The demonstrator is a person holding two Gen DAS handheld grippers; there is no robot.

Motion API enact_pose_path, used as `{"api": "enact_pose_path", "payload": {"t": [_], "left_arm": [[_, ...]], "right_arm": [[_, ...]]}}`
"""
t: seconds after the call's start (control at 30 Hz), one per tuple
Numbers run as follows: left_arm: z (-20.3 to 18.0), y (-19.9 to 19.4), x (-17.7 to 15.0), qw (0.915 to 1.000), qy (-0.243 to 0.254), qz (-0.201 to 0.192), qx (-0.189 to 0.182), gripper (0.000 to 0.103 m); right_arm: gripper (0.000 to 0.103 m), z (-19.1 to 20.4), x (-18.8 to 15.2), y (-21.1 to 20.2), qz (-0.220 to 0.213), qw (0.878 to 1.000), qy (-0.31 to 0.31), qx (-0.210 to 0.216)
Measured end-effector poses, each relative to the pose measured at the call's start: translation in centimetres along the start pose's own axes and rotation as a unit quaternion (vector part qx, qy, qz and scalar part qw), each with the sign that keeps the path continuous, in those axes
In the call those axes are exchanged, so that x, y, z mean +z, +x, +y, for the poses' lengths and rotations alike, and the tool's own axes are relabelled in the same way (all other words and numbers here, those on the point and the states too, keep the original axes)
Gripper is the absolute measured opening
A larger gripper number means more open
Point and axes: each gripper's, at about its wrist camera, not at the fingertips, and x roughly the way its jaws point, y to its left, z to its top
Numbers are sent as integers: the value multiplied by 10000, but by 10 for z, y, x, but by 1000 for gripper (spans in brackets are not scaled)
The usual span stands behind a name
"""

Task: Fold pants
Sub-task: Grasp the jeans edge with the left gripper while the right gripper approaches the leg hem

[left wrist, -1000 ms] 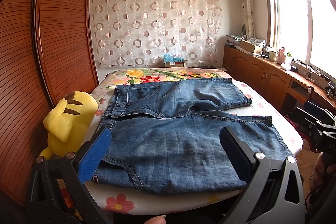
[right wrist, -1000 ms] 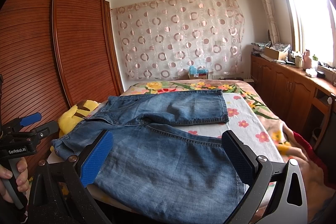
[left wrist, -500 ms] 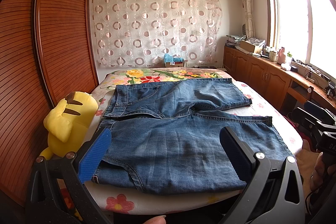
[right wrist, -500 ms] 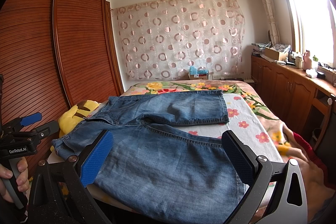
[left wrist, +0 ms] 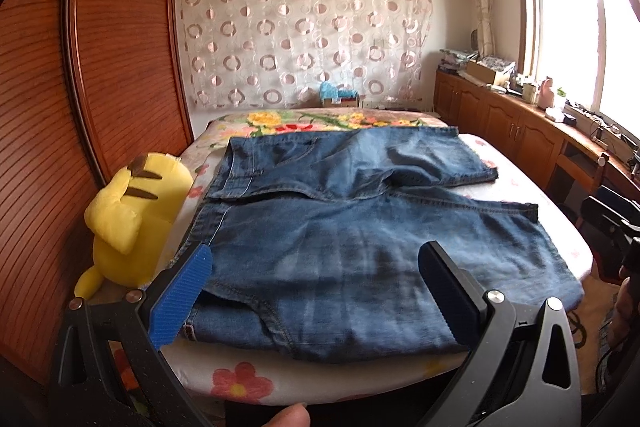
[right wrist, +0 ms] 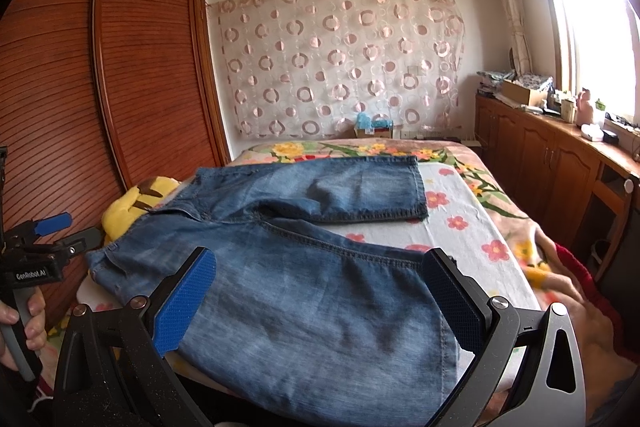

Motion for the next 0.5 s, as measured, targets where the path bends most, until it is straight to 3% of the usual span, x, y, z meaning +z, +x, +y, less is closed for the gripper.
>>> {"api": "enact_pose_path", "payload": {"t": [0.5], "left_arm": [[32,24,-13,9993,-156,274,195,103]], "right_arm": [[103,-2,-7,10,474,9987,-83,-187]]}}
